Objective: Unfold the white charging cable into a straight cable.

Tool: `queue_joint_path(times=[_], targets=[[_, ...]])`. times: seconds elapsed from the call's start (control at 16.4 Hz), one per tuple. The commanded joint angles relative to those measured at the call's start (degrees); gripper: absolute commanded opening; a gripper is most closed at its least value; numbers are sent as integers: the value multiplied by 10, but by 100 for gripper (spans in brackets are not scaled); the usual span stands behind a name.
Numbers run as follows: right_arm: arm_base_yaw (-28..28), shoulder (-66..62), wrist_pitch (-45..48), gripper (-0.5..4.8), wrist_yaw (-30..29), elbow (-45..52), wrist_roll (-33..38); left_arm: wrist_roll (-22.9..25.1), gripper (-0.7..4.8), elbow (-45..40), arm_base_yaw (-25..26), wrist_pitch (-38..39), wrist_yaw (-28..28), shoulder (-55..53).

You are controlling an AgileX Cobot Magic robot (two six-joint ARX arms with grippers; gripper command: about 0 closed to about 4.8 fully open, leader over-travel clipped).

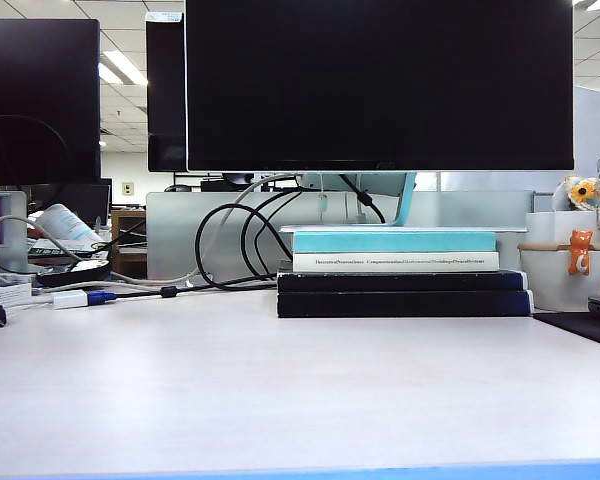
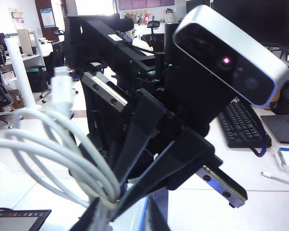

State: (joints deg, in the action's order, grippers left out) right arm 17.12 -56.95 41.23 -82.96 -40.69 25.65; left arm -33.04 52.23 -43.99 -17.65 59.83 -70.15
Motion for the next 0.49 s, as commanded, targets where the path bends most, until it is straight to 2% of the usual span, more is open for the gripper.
queue_joint_path(times=[0.06,0.49], targets=[[0,1,5,122,-8,-2,-1,-6,-6,2,19,14,24,3],[0,-2,6,122,8,-2,-2,-15,-6,2,27,12,31,3]])
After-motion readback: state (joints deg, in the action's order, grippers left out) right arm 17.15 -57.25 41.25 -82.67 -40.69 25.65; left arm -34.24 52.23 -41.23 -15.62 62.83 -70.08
